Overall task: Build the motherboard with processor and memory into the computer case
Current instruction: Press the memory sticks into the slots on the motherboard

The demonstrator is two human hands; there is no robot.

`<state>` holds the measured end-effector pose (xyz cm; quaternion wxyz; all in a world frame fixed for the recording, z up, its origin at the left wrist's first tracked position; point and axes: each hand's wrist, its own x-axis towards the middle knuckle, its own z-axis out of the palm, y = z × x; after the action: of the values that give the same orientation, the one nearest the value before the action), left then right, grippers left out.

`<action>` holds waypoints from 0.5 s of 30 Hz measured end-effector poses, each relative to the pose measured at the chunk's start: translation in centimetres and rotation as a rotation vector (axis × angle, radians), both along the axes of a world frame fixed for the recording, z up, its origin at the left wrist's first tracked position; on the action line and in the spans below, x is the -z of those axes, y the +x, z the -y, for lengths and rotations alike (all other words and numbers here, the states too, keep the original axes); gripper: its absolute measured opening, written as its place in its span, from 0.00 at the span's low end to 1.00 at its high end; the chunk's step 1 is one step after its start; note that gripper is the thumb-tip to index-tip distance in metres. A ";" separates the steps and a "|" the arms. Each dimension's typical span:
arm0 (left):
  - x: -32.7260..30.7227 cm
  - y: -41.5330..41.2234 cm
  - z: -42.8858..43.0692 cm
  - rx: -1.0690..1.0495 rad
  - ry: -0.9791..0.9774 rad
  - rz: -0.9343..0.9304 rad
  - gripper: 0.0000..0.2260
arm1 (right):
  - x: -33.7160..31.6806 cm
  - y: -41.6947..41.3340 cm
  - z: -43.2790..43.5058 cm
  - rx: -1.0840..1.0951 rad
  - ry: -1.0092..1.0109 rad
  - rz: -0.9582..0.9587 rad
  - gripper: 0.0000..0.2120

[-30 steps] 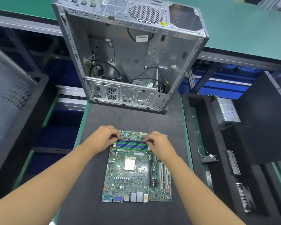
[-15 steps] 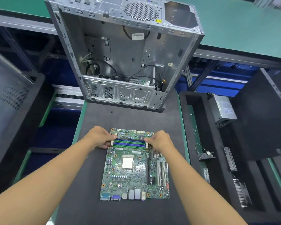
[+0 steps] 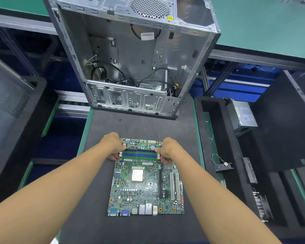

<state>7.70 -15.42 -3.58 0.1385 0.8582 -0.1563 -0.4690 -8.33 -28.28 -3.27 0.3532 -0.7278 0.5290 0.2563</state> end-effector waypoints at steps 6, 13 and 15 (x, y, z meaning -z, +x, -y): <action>0.0 -0.3 0.2 0.026 0.034 0.019 0.14 | 0.0 0.5 -0.2 0.012 0.013 -0.025 0.16; 0.2 -0.3 0.4 0.067 0.051 0.047 0.15 | 0.0 1.2 0.0 -0.044 0.034 -0.119 0.17; 0.3 0.0 0.2 0.045 0.033 0.028 0.14 | -0.1 0.8 0.3 0.048 0.119 -0.050 0.16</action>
<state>7.73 -15.58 -3.86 0.1116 0.8630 -0.1698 -0.4626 -7.51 -28.56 -3.22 0.3884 -0.6861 0.5387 0.2970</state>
